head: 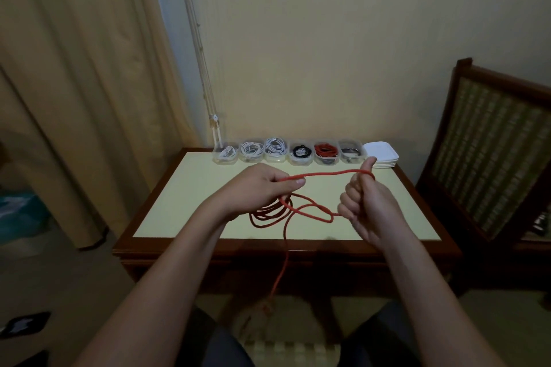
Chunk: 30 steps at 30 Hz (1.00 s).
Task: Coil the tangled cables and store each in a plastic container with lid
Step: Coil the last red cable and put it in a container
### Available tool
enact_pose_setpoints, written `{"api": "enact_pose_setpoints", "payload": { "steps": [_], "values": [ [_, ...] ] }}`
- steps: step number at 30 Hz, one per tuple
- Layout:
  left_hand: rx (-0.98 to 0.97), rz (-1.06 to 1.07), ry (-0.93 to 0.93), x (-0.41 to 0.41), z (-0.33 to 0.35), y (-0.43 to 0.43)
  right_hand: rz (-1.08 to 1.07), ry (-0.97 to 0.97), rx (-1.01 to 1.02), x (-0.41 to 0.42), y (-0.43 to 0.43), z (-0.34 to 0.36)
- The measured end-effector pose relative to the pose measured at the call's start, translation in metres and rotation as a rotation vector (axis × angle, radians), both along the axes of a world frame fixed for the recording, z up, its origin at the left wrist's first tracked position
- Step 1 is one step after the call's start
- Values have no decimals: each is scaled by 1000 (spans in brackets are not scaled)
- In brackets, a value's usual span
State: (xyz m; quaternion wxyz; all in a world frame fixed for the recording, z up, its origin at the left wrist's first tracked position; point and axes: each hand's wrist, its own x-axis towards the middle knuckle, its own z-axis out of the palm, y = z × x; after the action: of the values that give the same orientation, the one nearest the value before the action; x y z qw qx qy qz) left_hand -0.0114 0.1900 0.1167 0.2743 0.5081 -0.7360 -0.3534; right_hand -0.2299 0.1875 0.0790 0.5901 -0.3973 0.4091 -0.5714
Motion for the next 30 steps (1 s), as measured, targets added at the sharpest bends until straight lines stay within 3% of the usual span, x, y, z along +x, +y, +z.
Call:
{"api": "enact_pose_setpoints", "payload": {
  "steps": [4,6,8,12,18,22,30],
  "values": [
    [10,65,17,11,-2,-1,-316,742,-300,-16,-5,2],
    [-38,103,-14,21,2,-2,-492,947,-385,-32,-10,-1],
    [-94,169,-30,30,6,-5,-525,859,-320,-49,-15,-3],
    [-117,260,67,26,5,-8,-383,724,-138,-60,-20,-9],
    [122,299,381,12,-7,-8,-30,430,-54,-42,-13,-15],
    [285,186,633,1,-8,-3,79,405,-153,-26,-5,-2],
    [389,48,967,-23,3,7,98,428,-231,11,9,13]
  ]
}}
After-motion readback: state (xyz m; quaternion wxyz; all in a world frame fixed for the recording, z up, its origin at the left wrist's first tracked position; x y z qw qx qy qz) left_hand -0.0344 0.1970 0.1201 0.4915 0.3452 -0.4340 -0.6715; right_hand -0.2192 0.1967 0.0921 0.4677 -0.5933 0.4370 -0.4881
